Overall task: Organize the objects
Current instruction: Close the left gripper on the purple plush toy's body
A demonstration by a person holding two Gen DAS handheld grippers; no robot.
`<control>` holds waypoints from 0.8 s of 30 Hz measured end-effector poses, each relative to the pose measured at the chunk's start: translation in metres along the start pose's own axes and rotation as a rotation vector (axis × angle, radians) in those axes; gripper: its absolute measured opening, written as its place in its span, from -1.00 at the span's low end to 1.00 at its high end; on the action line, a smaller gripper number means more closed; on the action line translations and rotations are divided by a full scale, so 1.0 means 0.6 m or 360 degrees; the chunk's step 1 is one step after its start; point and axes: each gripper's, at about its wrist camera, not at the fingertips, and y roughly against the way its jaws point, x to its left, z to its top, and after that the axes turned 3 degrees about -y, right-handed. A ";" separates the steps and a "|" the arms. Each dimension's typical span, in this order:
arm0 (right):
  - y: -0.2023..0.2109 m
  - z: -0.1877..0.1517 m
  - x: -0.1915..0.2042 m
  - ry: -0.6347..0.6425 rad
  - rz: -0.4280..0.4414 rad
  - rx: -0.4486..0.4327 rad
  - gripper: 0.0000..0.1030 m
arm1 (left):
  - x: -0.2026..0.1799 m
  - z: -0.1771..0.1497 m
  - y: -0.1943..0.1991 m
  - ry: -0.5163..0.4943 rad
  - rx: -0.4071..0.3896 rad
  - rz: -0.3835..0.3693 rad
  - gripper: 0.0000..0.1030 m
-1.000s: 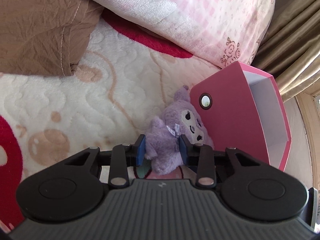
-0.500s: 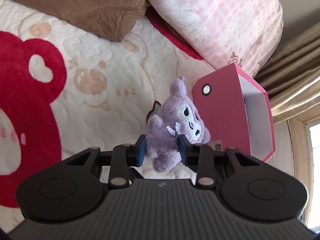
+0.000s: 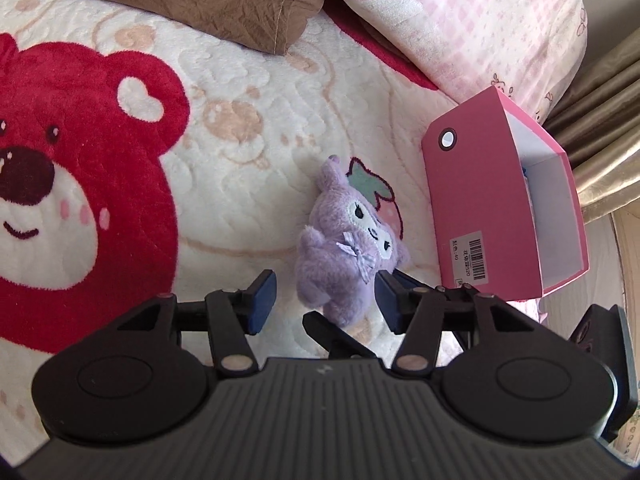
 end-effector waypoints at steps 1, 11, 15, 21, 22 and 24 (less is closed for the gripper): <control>0.001 0.001 -0.001 -0.0003 -0.0003 -0.0006 0.58 | 0.003 0.001 0.006 -0.0025 -0.0042 0.0012 0.13; -0.007 0.002 0.000 0.0011 -0.0189 0.0069 0.65 | -0.001 -0.001 -0.010 -0.0096 -0.0114 -0.0078 -0.25; 0.009 -0.006 -0.008 -0.0020 -0.0071 0.0078 0.66 | 0.011 0.000 -0.020 -0.0012 -0.0094 -0.0176 -0.46; -0.004 -0.001 -0.011 -0.0113 -0.0047 0.0095 0.66 | 0.005 -0.007 -0.036 -0.0011 -0.0044 -0.0169 -0.48; -0.009 0.000 -0.011 -0.0133 -0.0058 0.0101 0.67 | 0.004 -0.008 -0.038 -0.0027 -0.0046 -0.0140 -0.48; -0.020 -0.002 -0.006 -0.0156 -0.0099 0.0065 0.67 | 0.004 -0.008 -0.045 -0.0036 -0.0027 -0.0099 -0.48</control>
